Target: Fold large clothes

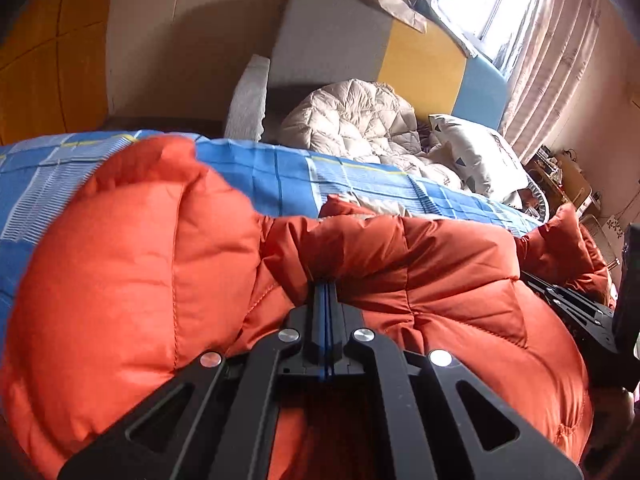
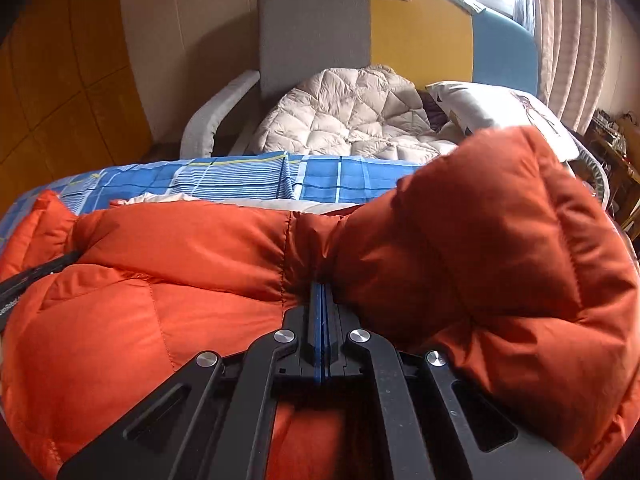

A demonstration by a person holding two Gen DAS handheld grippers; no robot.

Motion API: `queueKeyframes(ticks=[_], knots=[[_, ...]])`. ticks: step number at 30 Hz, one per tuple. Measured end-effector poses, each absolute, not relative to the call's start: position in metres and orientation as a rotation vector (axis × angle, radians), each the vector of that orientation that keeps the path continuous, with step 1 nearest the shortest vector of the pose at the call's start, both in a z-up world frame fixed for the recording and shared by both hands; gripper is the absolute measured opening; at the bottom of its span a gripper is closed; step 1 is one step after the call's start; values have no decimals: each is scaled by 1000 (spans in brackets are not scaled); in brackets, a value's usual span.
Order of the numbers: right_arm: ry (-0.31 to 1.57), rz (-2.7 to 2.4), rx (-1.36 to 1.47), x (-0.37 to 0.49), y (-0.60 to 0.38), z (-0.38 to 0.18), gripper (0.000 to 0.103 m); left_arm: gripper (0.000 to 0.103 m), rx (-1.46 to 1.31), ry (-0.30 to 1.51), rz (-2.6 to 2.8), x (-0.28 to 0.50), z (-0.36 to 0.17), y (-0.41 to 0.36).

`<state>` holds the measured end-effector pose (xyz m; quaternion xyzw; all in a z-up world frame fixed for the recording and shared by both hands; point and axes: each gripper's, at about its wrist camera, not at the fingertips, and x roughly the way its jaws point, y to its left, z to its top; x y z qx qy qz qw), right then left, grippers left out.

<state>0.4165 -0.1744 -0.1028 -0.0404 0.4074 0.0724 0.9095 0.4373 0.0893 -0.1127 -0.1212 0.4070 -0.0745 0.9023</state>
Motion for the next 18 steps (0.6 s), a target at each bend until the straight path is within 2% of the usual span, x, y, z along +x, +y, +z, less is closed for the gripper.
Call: queueKeyframes(ticks=[9, 16, 18], knots=[[847, 167, -44, 422, -179, -125, 0, 1, -253, 849, -143, 440, -125, 87], [890, 161, -53, 419, -181, -113, 0, 4, -240, 882, -91, 433, -109, 84], [893, 163, -41, 416, -185, -106, 1, 23, -268, 855, -86, 425, -98, 84]])
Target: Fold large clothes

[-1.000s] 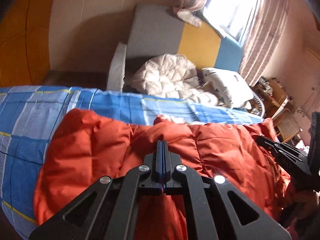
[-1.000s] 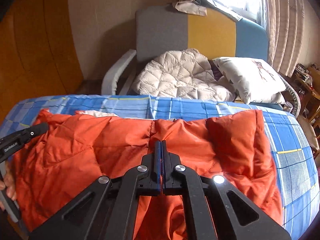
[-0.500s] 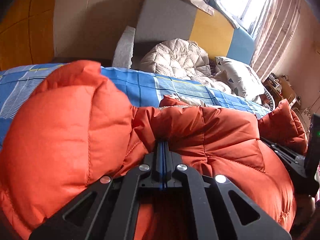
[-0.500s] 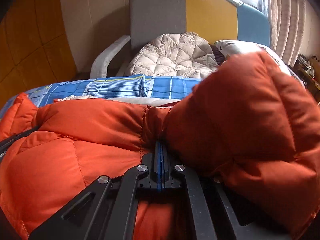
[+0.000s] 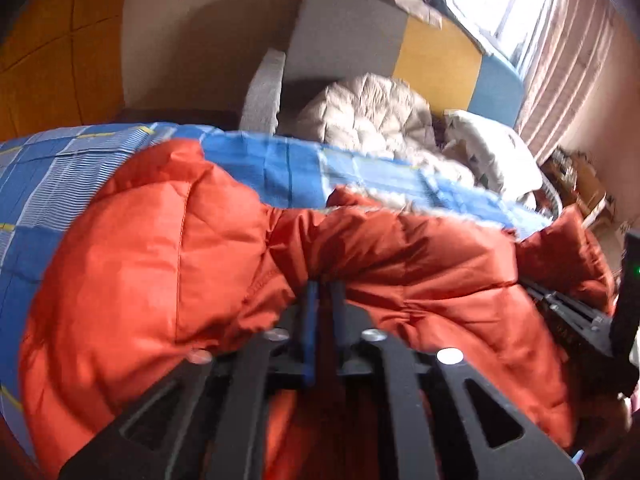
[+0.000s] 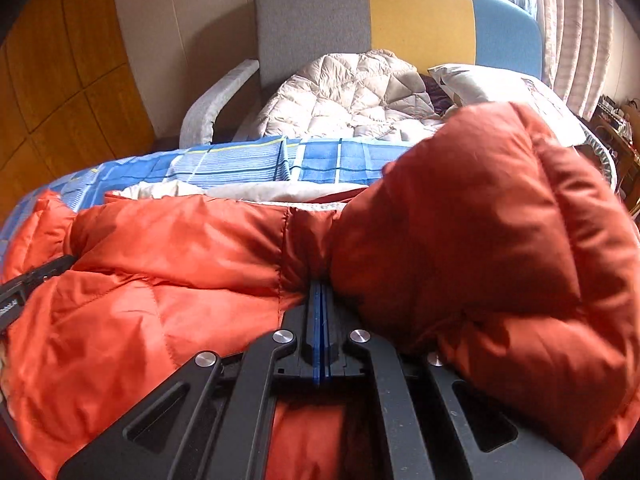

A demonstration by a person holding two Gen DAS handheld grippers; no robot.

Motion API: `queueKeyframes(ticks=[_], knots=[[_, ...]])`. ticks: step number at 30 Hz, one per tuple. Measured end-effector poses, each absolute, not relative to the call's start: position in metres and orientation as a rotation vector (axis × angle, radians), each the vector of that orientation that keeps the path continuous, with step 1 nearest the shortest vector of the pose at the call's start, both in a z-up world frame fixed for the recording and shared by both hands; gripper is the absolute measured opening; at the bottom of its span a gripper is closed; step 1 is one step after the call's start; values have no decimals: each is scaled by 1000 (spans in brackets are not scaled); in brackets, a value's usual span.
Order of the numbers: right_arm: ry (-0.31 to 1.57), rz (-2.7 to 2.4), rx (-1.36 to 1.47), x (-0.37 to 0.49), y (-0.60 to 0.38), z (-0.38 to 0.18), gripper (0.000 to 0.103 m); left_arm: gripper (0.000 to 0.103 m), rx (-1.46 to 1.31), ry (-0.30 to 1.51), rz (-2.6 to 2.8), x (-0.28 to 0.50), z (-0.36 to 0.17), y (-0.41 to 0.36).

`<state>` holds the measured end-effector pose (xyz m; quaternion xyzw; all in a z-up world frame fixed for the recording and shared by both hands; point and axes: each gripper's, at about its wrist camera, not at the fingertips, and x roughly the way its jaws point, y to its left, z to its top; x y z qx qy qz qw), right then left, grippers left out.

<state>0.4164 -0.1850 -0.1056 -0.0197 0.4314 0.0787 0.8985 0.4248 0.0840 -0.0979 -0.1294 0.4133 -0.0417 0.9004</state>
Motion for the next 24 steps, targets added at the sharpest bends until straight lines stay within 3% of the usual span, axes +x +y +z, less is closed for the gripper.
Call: queueKeyframes(ticks=[2, 9, 24], knots=[[881, 165, -33, 412, -189, -96, 1, 29, -280, 825, -81, 418, -86, 81], [795, 151, -4, 401, -211, -57, 1, 32, -255, 748, -142, 408, -46, 36], [880, 66, 54, 418, -259, -97, 1, 37, -167, 853, -143, 428, -102, -8]])
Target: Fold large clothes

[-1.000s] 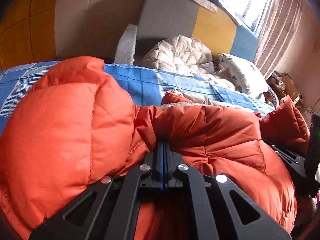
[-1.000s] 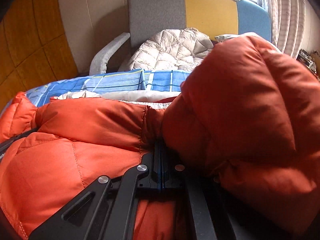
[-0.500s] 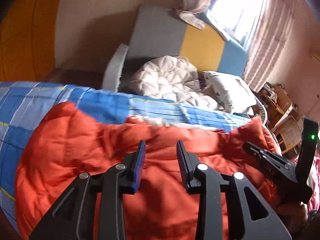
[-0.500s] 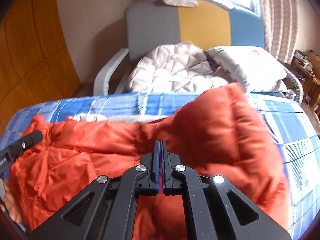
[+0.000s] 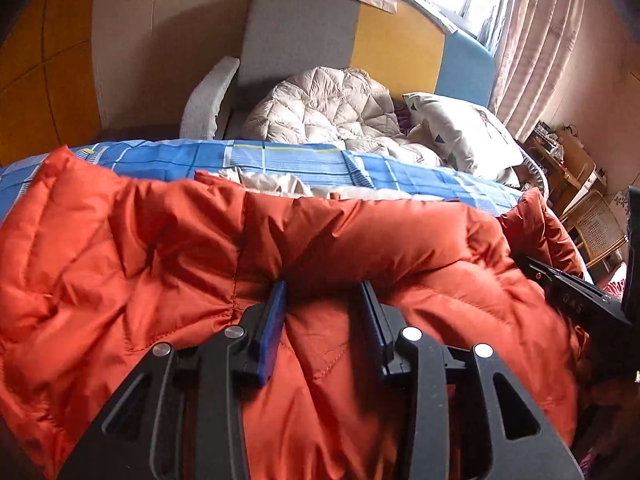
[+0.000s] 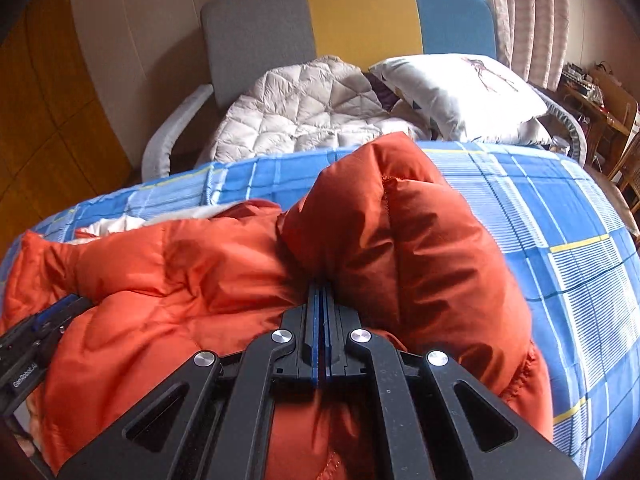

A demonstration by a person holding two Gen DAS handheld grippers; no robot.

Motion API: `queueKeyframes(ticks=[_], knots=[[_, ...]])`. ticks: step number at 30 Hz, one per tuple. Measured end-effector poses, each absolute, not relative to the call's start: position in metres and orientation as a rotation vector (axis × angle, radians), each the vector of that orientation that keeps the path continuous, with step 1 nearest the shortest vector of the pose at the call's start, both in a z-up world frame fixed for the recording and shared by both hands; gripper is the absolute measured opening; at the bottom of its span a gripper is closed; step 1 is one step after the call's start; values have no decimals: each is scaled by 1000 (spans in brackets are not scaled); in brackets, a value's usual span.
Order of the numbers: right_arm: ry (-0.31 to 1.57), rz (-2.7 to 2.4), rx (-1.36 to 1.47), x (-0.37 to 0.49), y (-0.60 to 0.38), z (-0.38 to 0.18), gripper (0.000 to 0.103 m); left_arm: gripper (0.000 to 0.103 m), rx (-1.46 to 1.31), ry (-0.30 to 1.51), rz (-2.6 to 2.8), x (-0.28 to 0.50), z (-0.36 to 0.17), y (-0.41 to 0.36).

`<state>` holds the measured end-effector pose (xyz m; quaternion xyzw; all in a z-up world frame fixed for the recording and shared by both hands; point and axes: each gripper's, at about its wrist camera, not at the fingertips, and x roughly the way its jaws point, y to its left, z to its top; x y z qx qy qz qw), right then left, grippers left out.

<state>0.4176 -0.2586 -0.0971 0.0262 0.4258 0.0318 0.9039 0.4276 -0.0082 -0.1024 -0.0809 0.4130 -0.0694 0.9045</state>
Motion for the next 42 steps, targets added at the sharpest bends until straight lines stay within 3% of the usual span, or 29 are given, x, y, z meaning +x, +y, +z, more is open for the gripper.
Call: queueKeyframes(ticks=[18, 23, 26, 29, 30, 36, 42], knots=[[916, 28, -35, 430, -246, -121, 1, 37, -135, 856, -135, 428, -113, -13], [945, 29, -45, 432, -245, -117, 2, 49, -98, 808, -131, 405, -90, -7], [953, 31, -42, 430, -244, -110, 16, 51, -104, 778, -126, 391, -77, 2], [946, 50, -11, 424, -244, -100, 57, 52, -110, 749, -121, 379, -64, 12], [938, 57, -1, 421, -243, -95, 77, 52, -113, 745, -120, 377, -61, 14], [910, 63, -7, 403, -241, -78, 84, 55, -107, 703, -108, 350, -44, 30], [911, 42, -7, 382, -254, -71, 84, 57, -104, 686, -92, 327, -39, 48]])
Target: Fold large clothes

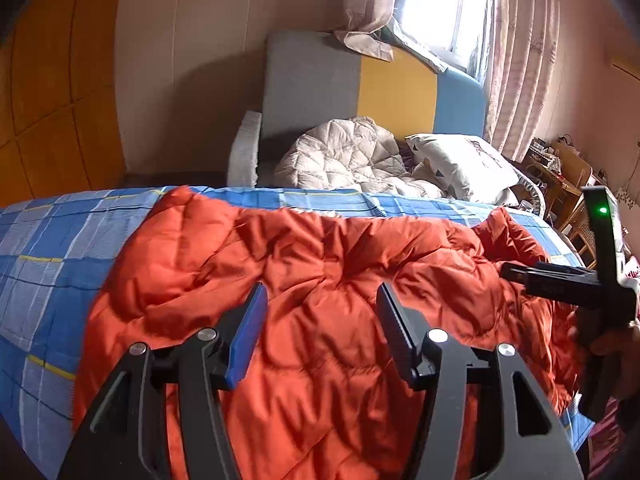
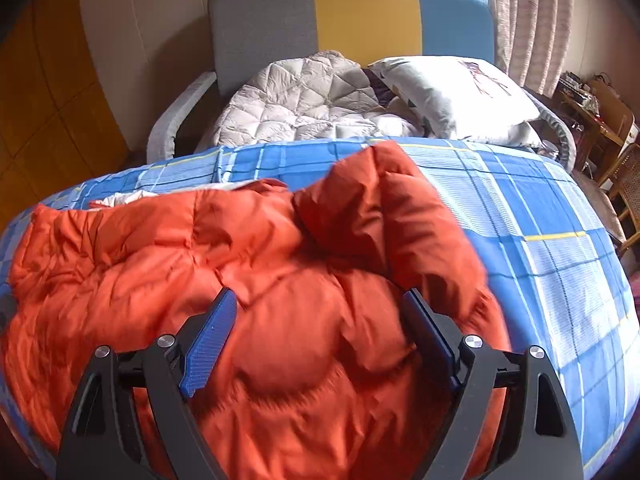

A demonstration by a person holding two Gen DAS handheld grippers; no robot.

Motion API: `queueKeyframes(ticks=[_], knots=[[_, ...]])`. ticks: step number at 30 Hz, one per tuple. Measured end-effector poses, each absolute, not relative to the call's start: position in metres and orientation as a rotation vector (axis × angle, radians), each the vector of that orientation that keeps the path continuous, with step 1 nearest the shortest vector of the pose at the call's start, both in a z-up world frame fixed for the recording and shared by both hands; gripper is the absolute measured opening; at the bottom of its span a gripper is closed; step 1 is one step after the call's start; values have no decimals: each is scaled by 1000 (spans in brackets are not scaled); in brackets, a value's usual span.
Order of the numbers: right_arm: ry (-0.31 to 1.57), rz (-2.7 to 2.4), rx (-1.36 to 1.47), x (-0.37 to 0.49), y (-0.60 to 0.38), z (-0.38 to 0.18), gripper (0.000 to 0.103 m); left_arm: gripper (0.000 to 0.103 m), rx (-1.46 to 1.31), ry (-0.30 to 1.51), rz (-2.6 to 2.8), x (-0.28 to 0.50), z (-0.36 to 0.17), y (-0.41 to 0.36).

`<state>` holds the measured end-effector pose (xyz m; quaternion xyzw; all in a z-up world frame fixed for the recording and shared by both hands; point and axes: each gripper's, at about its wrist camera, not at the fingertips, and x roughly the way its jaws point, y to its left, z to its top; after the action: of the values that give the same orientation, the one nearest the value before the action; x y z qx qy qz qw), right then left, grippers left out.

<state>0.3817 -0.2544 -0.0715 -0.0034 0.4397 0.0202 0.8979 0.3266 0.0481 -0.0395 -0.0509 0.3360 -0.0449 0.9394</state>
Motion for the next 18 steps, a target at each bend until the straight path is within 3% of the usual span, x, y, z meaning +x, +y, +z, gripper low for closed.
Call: queueKeyframes(ticks=[18], knots=[[933, -16, 90, 338, -321, -72, 91, 57, -154, 738, 38, 300, -69, 128]])
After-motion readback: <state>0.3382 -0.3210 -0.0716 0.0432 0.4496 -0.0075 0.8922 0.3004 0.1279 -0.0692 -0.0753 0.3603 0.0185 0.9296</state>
